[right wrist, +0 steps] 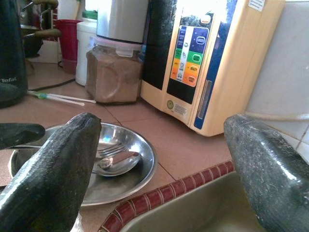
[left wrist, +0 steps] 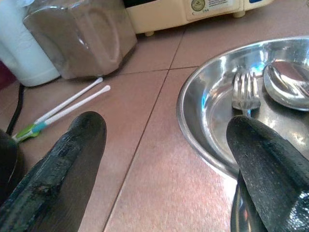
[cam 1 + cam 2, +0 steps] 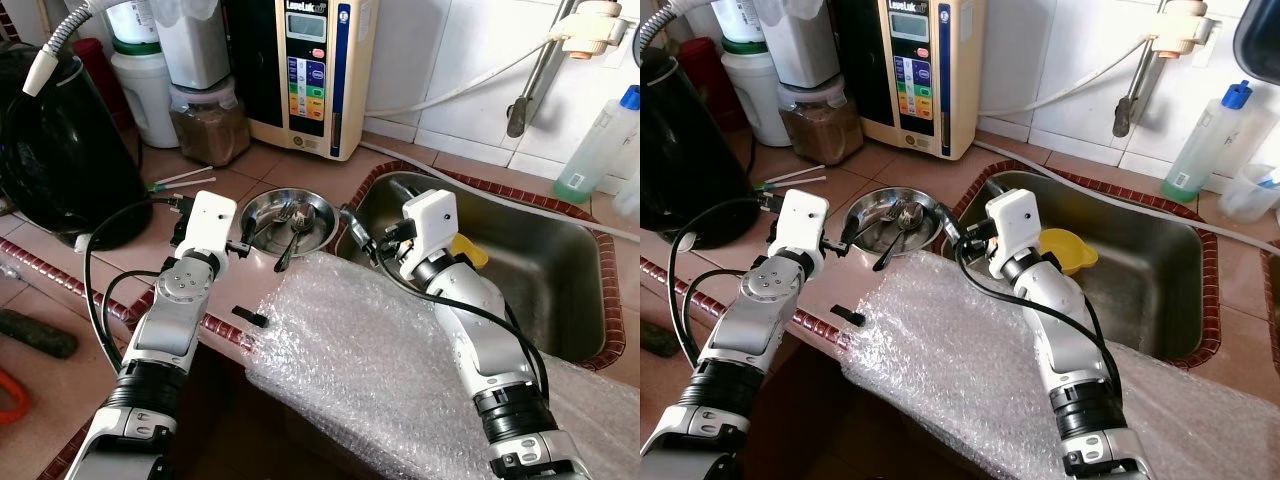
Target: Kitchen organization
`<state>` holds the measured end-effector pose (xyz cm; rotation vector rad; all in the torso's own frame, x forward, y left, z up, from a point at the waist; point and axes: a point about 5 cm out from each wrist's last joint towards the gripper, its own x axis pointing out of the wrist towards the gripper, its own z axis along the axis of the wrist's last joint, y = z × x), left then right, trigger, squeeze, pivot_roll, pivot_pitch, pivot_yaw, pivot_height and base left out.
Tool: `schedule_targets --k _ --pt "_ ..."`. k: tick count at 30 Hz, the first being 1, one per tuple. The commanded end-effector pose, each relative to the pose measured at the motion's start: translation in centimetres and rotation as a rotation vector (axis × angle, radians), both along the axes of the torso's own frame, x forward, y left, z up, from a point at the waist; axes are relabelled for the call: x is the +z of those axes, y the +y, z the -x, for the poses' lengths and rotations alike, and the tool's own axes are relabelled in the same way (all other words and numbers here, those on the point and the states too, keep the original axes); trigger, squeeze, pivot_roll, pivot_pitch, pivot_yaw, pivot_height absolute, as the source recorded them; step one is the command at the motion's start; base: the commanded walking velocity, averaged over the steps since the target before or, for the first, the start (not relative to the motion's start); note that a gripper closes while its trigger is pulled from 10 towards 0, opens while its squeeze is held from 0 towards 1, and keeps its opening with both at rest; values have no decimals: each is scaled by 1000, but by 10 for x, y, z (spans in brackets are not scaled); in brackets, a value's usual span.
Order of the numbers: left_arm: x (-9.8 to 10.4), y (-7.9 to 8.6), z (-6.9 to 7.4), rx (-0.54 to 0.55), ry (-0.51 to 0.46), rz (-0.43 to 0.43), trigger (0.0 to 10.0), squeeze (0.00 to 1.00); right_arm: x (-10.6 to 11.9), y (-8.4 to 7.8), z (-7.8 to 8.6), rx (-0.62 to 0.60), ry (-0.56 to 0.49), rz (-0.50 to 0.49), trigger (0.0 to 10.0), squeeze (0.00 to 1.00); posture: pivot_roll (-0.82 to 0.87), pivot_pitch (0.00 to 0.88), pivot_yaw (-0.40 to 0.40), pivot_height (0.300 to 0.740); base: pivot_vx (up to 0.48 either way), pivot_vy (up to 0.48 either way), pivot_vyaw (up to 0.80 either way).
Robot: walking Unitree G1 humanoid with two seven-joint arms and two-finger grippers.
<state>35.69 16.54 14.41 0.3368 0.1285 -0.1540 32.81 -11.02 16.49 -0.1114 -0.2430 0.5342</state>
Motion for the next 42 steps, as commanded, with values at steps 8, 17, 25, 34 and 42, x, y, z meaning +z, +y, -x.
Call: schedule_targets --k 8,17,25,34,42 --pt "23 -8 -14 -77 -31 15 10000 0 6 5 6 13 -4 7 10000 0 87 0 36 740 0 0 0" --pt "12 -19 -14 -163 60 27 10000 0 5 9 9 63 20 13 10000 0 81 0 37 740 0 0 0" --pt "3 -23 -15 -192 181 104 9843 0 -5 14 16 147 76 88 10000 0 75 0 43 740 0 0 0" --pt "-5 -20 -14 -218 260 100 1098 0 -14 10 19 172 148 173 10000 0 67 0 47 740 0 0 0" --pt "-8 -14 -14 -207 286 80 0 0 -14 5 18 151 156 180 10000 0 70 0 46 740 0 0 0"
